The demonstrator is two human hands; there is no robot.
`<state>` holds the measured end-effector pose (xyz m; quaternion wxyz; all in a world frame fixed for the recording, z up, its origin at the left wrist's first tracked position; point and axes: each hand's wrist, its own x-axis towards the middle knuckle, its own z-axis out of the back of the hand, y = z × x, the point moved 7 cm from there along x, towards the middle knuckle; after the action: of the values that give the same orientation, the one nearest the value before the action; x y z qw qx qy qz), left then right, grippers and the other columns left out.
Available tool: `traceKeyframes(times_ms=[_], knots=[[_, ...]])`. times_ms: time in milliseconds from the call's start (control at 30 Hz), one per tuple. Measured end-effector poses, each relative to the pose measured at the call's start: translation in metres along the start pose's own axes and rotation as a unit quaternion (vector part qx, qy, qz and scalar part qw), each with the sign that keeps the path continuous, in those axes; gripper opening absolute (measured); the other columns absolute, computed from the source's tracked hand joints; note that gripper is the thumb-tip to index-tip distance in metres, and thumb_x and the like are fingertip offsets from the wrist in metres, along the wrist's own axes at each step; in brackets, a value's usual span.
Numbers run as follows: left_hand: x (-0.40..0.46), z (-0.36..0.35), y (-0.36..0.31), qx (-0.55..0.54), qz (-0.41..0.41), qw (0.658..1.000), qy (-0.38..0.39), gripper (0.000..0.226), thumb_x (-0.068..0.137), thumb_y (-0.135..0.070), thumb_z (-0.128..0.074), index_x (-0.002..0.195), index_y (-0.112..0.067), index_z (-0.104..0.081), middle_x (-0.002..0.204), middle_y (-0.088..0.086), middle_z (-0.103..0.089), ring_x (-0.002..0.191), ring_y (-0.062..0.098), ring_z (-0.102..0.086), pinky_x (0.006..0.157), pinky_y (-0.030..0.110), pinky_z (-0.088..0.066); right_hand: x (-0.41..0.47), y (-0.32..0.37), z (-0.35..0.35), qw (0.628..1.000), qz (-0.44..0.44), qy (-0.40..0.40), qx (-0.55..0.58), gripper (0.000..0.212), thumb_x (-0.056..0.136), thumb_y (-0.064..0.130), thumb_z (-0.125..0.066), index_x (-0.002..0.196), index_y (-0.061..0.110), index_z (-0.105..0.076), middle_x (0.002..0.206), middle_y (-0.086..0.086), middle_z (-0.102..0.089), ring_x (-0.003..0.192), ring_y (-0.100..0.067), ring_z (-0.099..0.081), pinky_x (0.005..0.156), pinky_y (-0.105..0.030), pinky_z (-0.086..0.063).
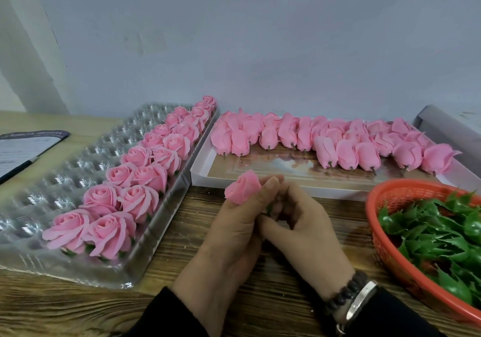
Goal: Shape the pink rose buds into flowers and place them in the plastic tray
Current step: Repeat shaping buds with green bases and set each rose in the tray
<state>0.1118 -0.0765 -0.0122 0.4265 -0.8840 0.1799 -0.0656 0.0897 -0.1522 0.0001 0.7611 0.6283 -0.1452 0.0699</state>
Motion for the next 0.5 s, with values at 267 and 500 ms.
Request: traceKeyframes(times_ms=[267, 500], knots=[[0.002, 0.001, -0.001, 0.083, 0.001, 0.995, 0.047, 0.011, 0.066, -0.022, -0.072, 0.073, -0.013, -0.074, 0.087, 0.011, -0.066, 0.081, 0.017, -0.065, 0.081, 0.030, -0.053, -0.002, -0.006, -0.004, 0.981, -0.096, 0.090, 0.145, 0.025, 0.076, 0.011, -0.068, 0.100, 0.013, -0.071, 0.096, -0.031, -0.064, 0.083, -0.023, -0.058, 0.094, -0.052, -0.044], [0.000, 0.005, -0.023, 0.266, -0.147, 0.952, -0.023, 0.005, 0.074, -0.006, -0.070, 0.079, -0.004, -0.069, 0.071, 0.008, -0.071, 0.067, 0.012, -0.065, 0.061, 0.017, -0.052, 0.001, -0.007, 0.010, 0.997, -0.036, 0.006, 0.075, 0.036, 0.084, -0.014, -0.046, 0.101, 0.012, -0.065, 0.095, -0.009, -0.071, 0.090, -0.018, -0.066, 0.074, -0.017, -0.051]])
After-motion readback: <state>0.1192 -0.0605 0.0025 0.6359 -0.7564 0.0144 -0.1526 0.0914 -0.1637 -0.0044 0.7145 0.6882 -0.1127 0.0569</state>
